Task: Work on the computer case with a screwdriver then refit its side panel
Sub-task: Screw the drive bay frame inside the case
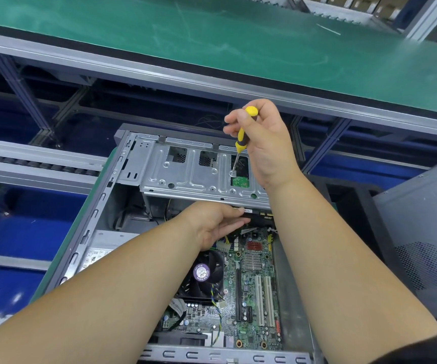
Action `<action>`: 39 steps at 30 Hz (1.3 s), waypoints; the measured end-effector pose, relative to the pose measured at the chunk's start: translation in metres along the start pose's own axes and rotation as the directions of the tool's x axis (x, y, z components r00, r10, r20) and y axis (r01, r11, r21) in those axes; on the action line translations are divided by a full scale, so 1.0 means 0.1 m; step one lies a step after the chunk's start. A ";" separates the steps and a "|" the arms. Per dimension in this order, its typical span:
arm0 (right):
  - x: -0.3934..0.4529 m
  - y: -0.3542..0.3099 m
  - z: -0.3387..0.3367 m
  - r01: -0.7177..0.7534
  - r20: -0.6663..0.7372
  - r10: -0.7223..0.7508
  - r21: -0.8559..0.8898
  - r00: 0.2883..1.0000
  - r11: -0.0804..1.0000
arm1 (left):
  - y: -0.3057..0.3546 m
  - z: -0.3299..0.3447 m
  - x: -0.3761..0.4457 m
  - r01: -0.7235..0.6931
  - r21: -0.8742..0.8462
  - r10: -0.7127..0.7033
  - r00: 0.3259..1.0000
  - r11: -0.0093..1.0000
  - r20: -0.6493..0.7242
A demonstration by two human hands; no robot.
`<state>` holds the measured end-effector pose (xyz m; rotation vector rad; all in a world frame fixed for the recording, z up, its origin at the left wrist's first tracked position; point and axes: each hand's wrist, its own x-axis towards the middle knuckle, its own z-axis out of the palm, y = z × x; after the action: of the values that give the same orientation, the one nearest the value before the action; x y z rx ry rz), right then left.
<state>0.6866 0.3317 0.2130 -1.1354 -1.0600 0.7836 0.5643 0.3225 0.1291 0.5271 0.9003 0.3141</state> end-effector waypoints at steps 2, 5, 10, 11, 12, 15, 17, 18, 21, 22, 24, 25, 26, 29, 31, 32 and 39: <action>0.00 0.01 0.01 -0.003 -0.004 0.003 -0.035 1.000 0.999 | 0.00 0.00 0.00 0.001 0.000 -0.001 1.000 1.000 0.000; -0.01 0.00 0.01 0.003 -0.010 -0.002 0.063 1.000 0.998 | 0.01 0.01 -0.01 0.001 -0.004 -0.001 1.000 1.000 -0.002; -0.01 0.01 0.01 -0.003 -0.009 0.003 0.049 1.000 0.999 | 0.01 0.00 -0.01 0.010 -0.004 -0.010 1.000 1.000 -0.004; -0.01 0.01 0.01 -0.007 -0.013 0.008 0.038 1.000 0.999 | 0.01 0.00 -0.01 0.009 -0.004 -0.009 1.000 1.000 -0.004; 0.00 0.01 0.01 -0.010 -0.016 0.010 0.033 1.000 0.999 | 0.01 0.00 -0.01 0.008 -0.003 -0.008 1.000 1.000 -0.004; 0.02 0.00 0.01 -0.023 -0.021 0.023 0.003 1.000 1.000 | 0.01 0.00 -0.02 0.007 0.002 -0.007 1.000 1.000 -0.006; 0.01 0.00 0.02 -0.030 -0.011 0.030 -0.016 0.999 0.999 | 0.01 0.00 -0.01 0.006 0.001 -0.006 1.000 1.000 -0.006; 0.01 0.01 0.02 -0.030 -0.009 0.030 0.006 1.000 1.000 | 0.01 0.00 -0.01 0.006 0.002 -0.006 1.000 1.000 -0.005; 0.00 0.00 0.01 -0.007 -0.022 0.009 0.110 1.000 0.994 | 0.01 0.00 -0.01 0.007 -0.001 -0.007 1.000 1.000 -0.004; 0.00 0.01 0.00 0.001 -0.023 0.002 0.119 1.000 0.993 | 0.01 0.00 -0.01 0.008 -0.002 -0.008 1.000 1.000 -0.004; -0.01 0.01 -0.01 0.008 -0.019 -0.006 0.107 1.000 0.994 | 0.01 0.00 -0.01 0.009 -0.004 -0.009 1.000 1.000 -0.003; -0.01 0.01 0.00 0.006 -0.015 -0.005 0.100 1.000 0.995 | 0.01 0.00 -0.01 0.009 -0.005 -0.009 1.000 1.000 -0.003; -0.01 0.02 0.00 0.004 -0.009 -0.003 0.095 1.000 0.995 | 0.01 0.00 -0.01 0.009 -0.005 -0.010 1.000 1.000 -0.004; 0.01 0.01 0.00 -0.003 0.008 0.003 0.073 1.000 0.997 | 0.01 0.01 0.00 0.006 -0.003 -0.006 1.000 1.000 -0.006; 0.01 0.01 0.00 -0.007 0.013 0.007 0.059 1.000 0.998 | 0.01 0.00 0.00 0.005 -0.002 -0.005 1.000 1.000 -0.005; 0.01 0.00 0.00 -0.014 0.010 0.014 0.055 1.000 0.998 | 0.00 0.00 0.00 0.005 0.001 -0.005 1.000 1.000 -0.003; 0.01 0.00 0.01 -0.023 -0.032 0.024 0.032 0.999 0.999 | 0.01 0.00 0.00 0.004 0.005 -0.004 1.000 1.000 0.003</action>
<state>0.6857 0.3336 0.2132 -1.1322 -1.0060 0.7956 0.5640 0.3232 0.1297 0.5303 0.8995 0.3079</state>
